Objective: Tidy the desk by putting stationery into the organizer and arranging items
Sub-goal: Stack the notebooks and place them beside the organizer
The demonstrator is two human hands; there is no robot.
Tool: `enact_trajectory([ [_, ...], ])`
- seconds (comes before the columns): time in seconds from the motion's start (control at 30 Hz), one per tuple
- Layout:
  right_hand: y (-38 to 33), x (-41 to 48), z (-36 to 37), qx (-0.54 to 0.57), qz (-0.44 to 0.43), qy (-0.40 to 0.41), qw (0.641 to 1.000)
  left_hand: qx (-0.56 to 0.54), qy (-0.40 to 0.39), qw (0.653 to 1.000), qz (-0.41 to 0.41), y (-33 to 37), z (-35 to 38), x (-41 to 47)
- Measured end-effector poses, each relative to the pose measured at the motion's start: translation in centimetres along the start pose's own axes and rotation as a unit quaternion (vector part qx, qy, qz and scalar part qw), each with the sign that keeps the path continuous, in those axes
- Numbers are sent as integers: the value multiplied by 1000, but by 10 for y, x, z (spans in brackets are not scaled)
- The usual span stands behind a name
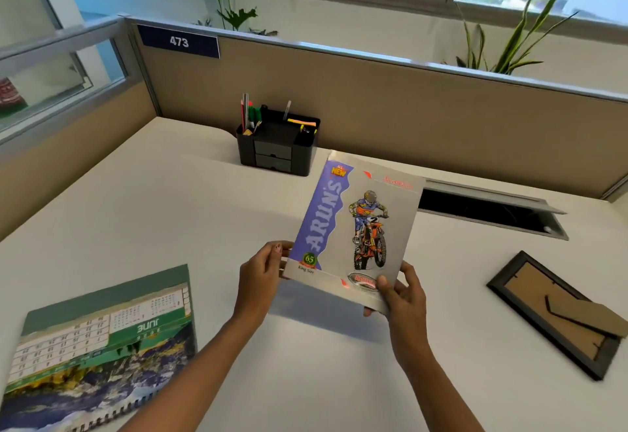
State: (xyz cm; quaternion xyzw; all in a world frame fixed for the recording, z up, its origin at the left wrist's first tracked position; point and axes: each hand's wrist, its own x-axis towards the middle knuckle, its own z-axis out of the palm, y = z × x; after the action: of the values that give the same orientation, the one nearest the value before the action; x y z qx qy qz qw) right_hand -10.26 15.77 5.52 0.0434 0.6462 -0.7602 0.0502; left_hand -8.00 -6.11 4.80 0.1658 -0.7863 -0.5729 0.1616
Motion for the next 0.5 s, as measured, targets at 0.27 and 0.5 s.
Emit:
enact_trajectory([
  [0.27, -6, 114, 1, -11, 23, 3, 1000, 129, -15, 989, 65, -14, 45, 120],
  [0.5, -4, 180, 8, -16, 13, 0, 1000, 437, -109, 841, 301, -46, 79, 229],
])
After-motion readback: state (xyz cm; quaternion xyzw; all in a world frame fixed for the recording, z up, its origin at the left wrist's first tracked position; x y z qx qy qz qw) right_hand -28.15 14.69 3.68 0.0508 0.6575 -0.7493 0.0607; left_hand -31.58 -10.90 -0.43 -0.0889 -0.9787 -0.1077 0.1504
